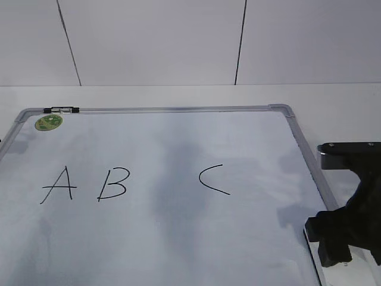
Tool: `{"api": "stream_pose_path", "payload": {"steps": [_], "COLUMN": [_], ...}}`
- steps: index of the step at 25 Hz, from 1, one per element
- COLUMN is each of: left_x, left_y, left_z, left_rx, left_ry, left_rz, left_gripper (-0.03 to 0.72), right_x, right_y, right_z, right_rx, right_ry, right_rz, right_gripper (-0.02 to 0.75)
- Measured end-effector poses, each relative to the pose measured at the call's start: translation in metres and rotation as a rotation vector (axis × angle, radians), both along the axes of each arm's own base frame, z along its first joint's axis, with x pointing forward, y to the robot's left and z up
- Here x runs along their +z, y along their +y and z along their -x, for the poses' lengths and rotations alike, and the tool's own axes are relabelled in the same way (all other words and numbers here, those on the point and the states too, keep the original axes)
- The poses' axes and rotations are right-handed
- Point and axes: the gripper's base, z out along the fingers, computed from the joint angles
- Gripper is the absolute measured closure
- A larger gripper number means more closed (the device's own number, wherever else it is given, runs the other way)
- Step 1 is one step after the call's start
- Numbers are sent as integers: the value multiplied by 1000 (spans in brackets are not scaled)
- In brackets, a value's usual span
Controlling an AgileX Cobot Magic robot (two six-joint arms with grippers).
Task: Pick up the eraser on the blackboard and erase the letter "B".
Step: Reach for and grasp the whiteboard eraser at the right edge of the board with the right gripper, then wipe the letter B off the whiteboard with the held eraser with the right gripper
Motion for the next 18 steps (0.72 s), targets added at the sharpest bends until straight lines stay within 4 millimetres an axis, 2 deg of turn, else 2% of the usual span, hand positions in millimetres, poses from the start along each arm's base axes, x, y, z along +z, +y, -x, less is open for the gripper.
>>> {"api": "stream_pose_path", "payload": {"steps": [13, 18], "left_x": [0, 0], "left_y": [0, -1], "left_z": [0, 0], "left_rx": [5, 6], "left_ry": [-1, -1], "left_rz": [7, 8], "left_gripper": [622, 622], "right_x": [0, 0], "right_y": [0, 2], "right_z": [0, -1], "right_rx": [2, -9], "right_ry": [-4, -6], "right_rz": [0, -20], "right_gripper": [164, 132]}}
